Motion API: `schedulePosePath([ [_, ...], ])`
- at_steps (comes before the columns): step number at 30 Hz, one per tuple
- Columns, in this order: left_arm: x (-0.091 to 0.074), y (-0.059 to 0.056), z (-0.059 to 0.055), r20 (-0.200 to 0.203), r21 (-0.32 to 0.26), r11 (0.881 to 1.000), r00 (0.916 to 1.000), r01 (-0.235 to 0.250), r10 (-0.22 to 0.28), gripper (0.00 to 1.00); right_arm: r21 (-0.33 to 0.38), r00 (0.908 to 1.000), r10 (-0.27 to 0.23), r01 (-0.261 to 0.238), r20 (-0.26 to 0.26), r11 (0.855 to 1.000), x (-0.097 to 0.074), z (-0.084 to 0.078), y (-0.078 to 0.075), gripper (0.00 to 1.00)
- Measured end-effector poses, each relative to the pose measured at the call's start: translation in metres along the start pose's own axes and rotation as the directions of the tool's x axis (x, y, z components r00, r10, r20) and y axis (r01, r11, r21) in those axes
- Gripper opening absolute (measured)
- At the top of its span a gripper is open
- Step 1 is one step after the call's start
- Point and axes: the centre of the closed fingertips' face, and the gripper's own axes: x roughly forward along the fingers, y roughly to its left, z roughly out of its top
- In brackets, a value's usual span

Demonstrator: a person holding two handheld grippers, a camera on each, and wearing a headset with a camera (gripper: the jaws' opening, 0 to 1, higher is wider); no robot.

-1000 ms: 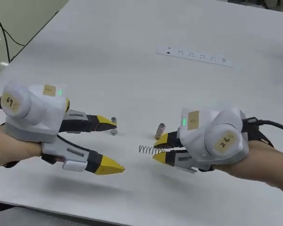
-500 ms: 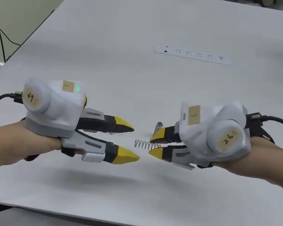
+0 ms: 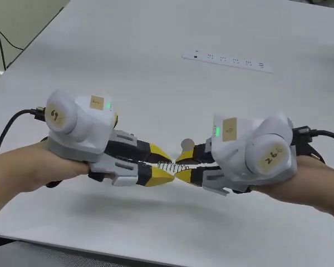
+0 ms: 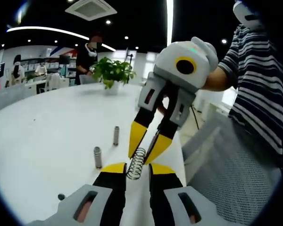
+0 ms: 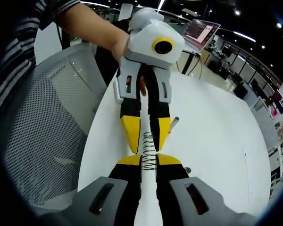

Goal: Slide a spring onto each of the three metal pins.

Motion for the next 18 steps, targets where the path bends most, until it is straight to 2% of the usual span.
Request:
schedulePosePath([
  [6,-0.0003,0.0017,0.0012,0.009,0.006,1.0,0.9999,-0.008,0.008,0.05,-0.001,1.0,0.004,-0.004,0.006,1.0,-0.0019,0.0005,0.0011,0.07],
  [18,0.0004,-0.0016,0.0009,0.004,0.026,1.0,0.9999,0.012,-0.012,0.03,-0.006,0.9999,0.009,-0.009,0.011,1.0,-0.0023,0.0004,0.0032,0.07],
])
